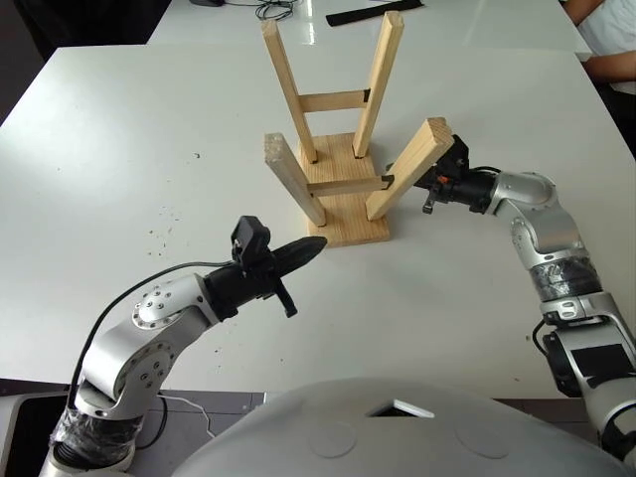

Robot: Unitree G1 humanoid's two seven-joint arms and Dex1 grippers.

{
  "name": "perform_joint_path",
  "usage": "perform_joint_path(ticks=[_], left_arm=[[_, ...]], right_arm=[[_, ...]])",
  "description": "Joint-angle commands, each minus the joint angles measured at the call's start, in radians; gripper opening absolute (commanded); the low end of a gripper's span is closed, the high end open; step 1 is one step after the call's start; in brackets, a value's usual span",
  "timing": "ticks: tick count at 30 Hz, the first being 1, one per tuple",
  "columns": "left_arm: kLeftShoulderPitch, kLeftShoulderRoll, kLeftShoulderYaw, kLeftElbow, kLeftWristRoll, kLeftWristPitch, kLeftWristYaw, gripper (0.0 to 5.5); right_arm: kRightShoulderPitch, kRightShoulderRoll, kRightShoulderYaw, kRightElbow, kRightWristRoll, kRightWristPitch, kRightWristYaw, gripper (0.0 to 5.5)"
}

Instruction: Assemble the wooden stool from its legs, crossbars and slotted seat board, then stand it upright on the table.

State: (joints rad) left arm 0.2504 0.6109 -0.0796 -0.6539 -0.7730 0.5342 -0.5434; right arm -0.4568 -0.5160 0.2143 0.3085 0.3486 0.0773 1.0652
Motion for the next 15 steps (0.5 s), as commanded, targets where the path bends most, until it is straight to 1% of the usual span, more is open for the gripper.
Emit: perform_joint_path(ticks=[1,5,7,9,13,15], left_arm=[[-0.058,-0.028,-0.033,0.099,0.109,-0.014,0.014,0.02],[-0.065,-0.038,-0.021,0.172,0.181,-0.047,0.003,0.02],[-0.051,-0.020,-0.001,0.227,0.229,-0.077,-0.012,0.02],[-0.045,-0.004,0.022,0.260,0.258,-0.098,-0.031,0.02],[-0.075,0.013,0.057,0.328,0.302,-0.128,-0.064,0.02],[-0.100,0.017,0.071,0.375,0.326,-0.144,-0.072,0.02]], right_arm=[[-0.024,-0.015,0.020,-0.013,0.016,0.025,0.157,0.00],[0.047,-0.023,0.050,-0.113,0.014,0.061,0.222,0.00],[0.128,-0.028,0.062,-0.213,0.021,0.096,0.215,0.00],[0.217,-0.018,0.078,-0.327,0.022,0.123,0.173,0.00],[0.394,0.042,0.122,-0.609,0.063,0.236,0.020,0.00],[0.450,0.069,0.132,-0.685,0.067,0.283,-0.059,0.00]])
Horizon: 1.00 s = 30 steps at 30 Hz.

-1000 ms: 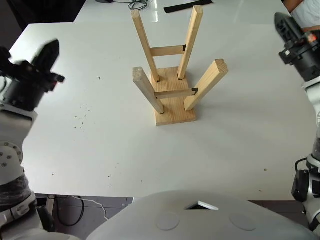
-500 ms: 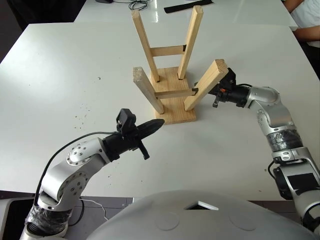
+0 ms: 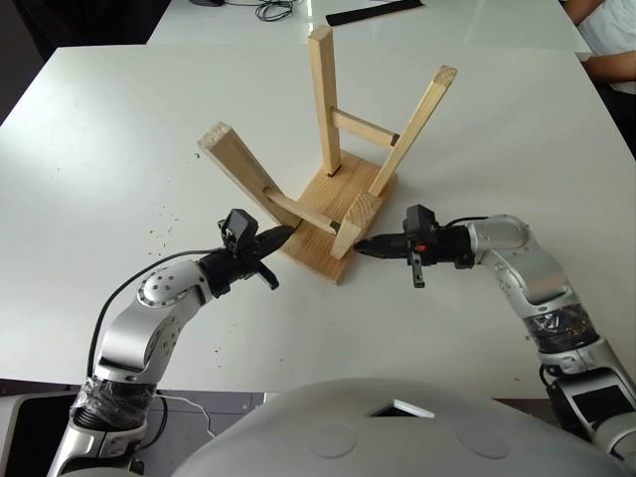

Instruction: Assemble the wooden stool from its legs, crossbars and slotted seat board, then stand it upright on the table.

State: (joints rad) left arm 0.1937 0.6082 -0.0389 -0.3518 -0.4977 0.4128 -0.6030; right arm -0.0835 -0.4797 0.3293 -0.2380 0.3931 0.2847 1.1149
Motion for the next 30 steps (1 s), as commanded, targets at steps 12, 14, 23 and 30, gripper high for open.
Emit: perform_joint_path(ticks=[12,14,23,30], left_arm=[[0.148,-0.081,0.030,-0.143,0.007,0.023,0.024,0.02],[0.138,-0.105,0.001,-0.155,0.016,0.033,0.036,0.02],[0.050,-0.117,-0.050,-0.079,0.066,0.034,0.022,0.02],[-0.066,-0.087,-0.033,0.088,0.144,-0.035,-0.024,0.02]], right_arm=[[-0.292,-0.140,-0.294,0.550,-0.181,-0.156,-0.296,0.00],[-0.423,-0.084,-0.282,0.721,-0.207,-0.221,-0.313,0.00],[-0.644,0.067,-0.270,1.033,-0.169,-0.335,-0.085,0.00],[-0.444,0.004,-0.214,0.731,-0.101,-0.193,0.196,0.00]])
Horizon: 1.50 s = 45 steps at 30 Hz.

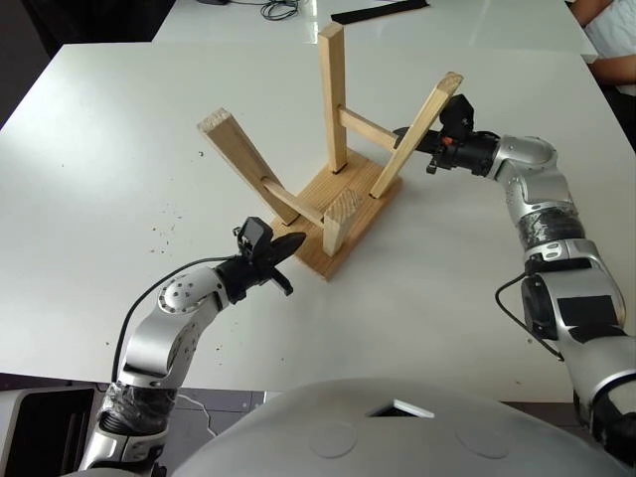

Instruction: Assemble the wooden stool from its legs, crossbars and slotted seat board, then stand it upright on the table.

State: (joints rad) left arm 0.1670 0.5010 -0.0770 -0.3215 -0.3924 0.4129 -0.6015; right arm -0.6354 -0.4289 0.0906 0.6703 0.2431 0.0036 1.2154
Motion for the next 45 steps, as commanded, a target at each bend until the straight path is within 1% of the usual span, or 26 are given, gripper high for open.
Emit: perform_joint_path(ticks=[1,3,6,10,13,16,19,21,23,25,26,28,31,34,37,39,42,43,45], left_arm=[[-0.055,0.023,0.006,0.084,0.048,-0.046,-0.032,0.02],[-0.078,0.029,0.012,0.120,0.067,-0.064,-0.041,0.02],[-0.101,0.031,0.016,0.139,0.076,-0.075,-0.056,0.02],[-0.091,0.026,-0.002,0.143,0.091,-0.091,-0.076,0.02],[-0.062,0.015,0.003,0.112,0.089,-0.085,-0.061,0.02],[-0.022,0.018,0.033,0.073,0.086,-0.080,-0.043,0.02],[0.008,0.007,0.128,0.012,0.030,-0.048,-0.004,0.02],[0.039,-0.022,0.227,-0.086,-0.084,-0.004,0.030,0.02],[0.058,-0.053,0.347,-0.172,-0.220,0.043,0.086,0.02],[0.105,-0.038,0.432,-0.205,-0.269,0.071,0.104,0.02],[0.151,0.004,0.427,-0.181,-0.203,0.055,0.085,0.02],[0.242,0.103,0.365,-0.076,-0.028,-0.020,0.027,0.02],[0.311,0.161,0.307,0.037,0.121,-0.146,-0.022,0.02],[0.280,0.145,0.273,0.087,0.168,-0.220,-0.035,0.02],[0.260,0.125,0.240,0.107,0.215,-0.277,-0.022,0.02],[0.248,0.118,0.230,0.082,0.189,-0.228,-0.029,0.02],[0.241,0.122,0.174,0.007,0.182,-0.142,-0.048,0.02],[0.232,0.125,0.152,0.012,0.213,-0.132,-0.038,0.02],[0.222,0.128,0.137,0.040,0.225,-0.174,-0.059,0.02]], right_arm=[[0.149,-0.060,0.029,-0.245,0.062,0.120,0.111,0.00],[0.236,-0.086,0.044,-0.383,0.086,0.178,0.126,0.00],[0.371,-0.114,0.044,-0.596,0.137,0.273,0.103,0.00],[0.538,-0.109,0.023,-0.836,0.200,0.376,-0.002,0.00],[0.622,-0.119,0.024,-0.923,0.217,0.425,-0.058,0.00],[0.644,-0.126,-0.015,-0.901,0.193,0.416,-0.125,0.00],[0.639,-0.171,-0.081,-0.881,0.206,0.415,-0.147,0.00],[0.632,-0.219,-0.108,-0.861,0.200,0.405,-0.127,0.00],[0.621,-0.269,-0.117,-0.831,0.174,0.379,-0.103,0.00],[0.614,-0.307,-0.098,-0.791,0.117,0.323,-0.093,0.00],[0.612,-0.313,-0.086,-0.767,0.080,0.296,-0.111,0.00],[0.620,-0.310,-0.060,-0.734,0.017,0.252,-0.148,0.00],[0.650,-0.301,-0.023,-0.722,-0.037,0.173,-0.155,0.00],[0.717,-0.289,-0.025,-0.767,-0.024,0.154,-0.166,0.00],[0.731,-0.285,-0.028,-0.767,-0.032,0.156,-0.188,0.00],[0.736,-0.285,-0.032,-0.780,-0.020,0.163,-0.189,0.00],[0.739,-0.279,-0.027,-0.798,-0.010,0.157,-0.191,0.00],[0.742,-0.275,-0.019,-0.801,-0.014,0.146,-0.192,0.00],[0.747,-0.266,-0.002,-0.787,-0.046,0.097,-0.206,0.00]])
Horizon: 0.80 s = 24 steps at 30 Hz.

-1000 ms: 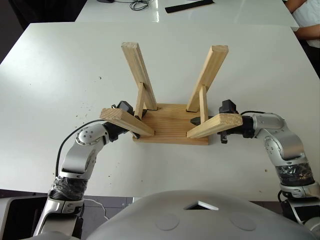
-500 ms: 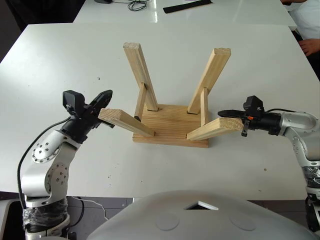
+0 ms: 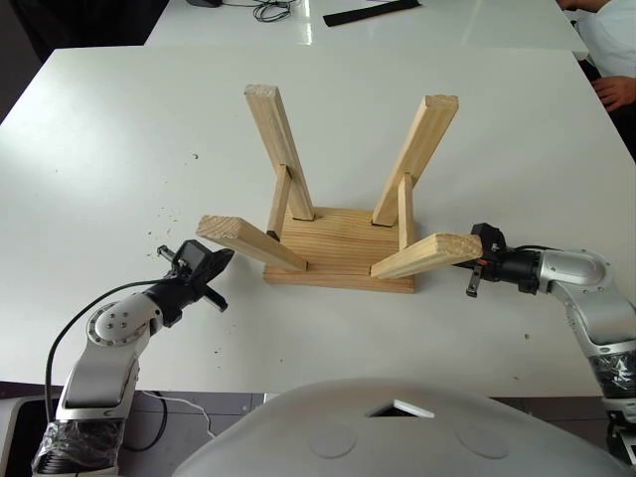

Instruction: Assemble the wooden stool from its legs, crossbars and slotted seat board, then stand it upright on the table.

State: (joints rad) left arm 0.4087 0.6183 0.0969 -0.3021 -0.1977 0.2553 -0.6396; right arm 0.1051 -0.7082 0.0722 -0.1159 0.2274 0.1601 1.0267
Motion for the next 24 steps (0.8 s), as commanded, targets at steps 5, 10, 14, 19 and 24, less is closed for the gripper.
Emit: perform_joint_path(ticks=[5,10,14,19,24], left_arm=[[-0.050,0.023,-0.021,0.085,-0.030,-0.134,-0.139,0.02],[-0.043,0.040,-0.014,0.099,-0.051,-0.216,-0.204,0.02],[-0.038,0.059,-0.016,0.056,-0.157,-0.123,-0.286,0.02],[-0.044,0.062,-0.029,0.063,-0.175,-0.100,-0.321,0.02],[-0.063,0.060,-0.030,0.113,-0.151,-0.118,-0.322,0.02]], right_arm=[[0.044,0.018,0.023,0.009,-0.059,-0.114,-0.043,0.00],[0.070,-0.013,0.027,-0.068,-0.016,-0.033,-0.013,0.00],[0.121,-0.066,0.037,-0.167,0.070,0.055,0.082,0.00],[0.114,-0.083,0.083,-0.139,0.030,0.059,0.095,0.00],[0.069,-0.072,0.102,-0.115,0.031,0.089,0.088,0.00]])
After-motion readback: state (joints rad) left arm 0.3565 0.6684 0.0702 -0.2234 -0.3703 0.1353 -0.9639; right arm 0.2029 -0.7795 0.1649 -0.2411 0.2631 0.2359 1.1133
